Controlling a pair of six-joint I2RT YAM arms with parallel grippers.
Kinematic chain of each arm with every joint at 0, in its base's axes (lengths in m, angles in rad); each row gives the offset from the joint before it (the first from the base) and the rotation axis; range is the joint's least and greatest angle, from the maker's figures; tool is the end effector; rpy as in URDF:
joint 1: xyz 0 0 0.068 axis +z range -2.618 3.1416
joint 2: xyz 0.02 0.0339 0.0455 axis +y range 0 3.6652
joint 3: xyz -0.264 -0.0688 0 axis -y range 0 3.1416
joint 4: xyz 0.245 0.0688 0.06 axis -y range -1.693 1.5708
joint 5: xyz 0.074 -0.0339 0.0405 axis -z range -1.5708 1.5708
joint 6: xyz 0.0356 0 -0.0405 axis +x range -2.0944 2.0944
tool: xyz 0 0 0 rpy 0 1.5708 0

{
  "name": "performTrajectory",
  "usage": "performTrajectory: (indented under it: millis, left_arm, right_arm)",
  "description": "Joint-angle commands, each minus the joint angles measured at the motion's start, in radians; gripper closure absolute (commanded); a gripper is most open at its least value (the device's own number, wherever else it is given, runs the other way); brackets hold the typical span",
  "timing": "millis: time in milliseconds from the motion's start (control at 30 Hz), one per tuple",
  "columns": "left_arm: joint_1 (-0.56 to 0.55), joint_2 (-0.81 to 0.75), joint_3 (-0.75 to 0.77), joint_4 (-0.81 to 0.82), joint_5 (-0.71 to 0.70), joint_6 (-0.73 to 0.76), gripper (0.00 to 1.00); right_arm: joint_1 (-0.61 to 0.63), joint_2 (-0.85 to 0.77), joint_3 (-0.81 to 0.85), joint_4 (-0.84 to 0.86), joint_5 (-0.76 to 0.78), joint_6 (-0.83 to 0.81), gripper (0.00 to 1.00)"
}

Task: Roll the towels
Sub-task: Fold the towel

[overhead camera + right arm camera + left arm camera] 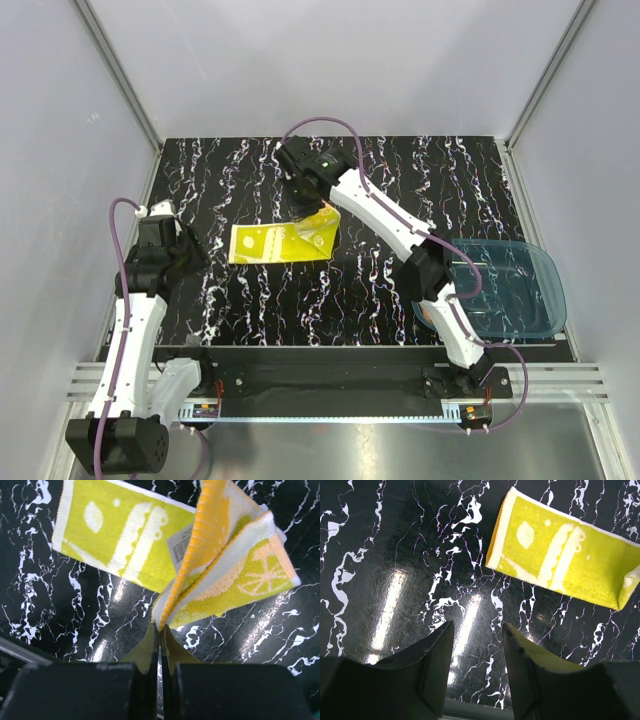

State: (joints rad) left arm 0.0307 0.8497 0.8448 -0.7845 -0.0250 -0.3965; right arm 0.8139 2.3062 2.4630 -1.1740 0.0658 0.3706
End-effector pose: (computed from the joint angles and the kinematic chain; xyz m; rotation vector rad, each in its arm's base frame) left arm 0.1681 0.0061 0.2928 -0.5132 2.3085 -0.1481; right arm 0.3363 0.3527 0.3136 -0.5532 2.5666 0.3447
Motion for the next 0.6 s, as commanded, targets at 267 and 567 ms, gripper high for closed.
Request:
performTrajectory:
  millis: [267, 567]
  left_arm:
    - [-0.005, -0.014, -0.001, 0.044, 0.019, 0.001, 0.52]
    - [-0.005, -0.012, -0.003, 0.042, 0.017, -0.001, 0.52]
  right_arm:
    - [0.06, 0.073, 0.119, 0.109, -0.153, -0.044, 1.0]
    - [0.067, 0.139, 0.14, 0.204, -0.23, -0.019, 1.0]
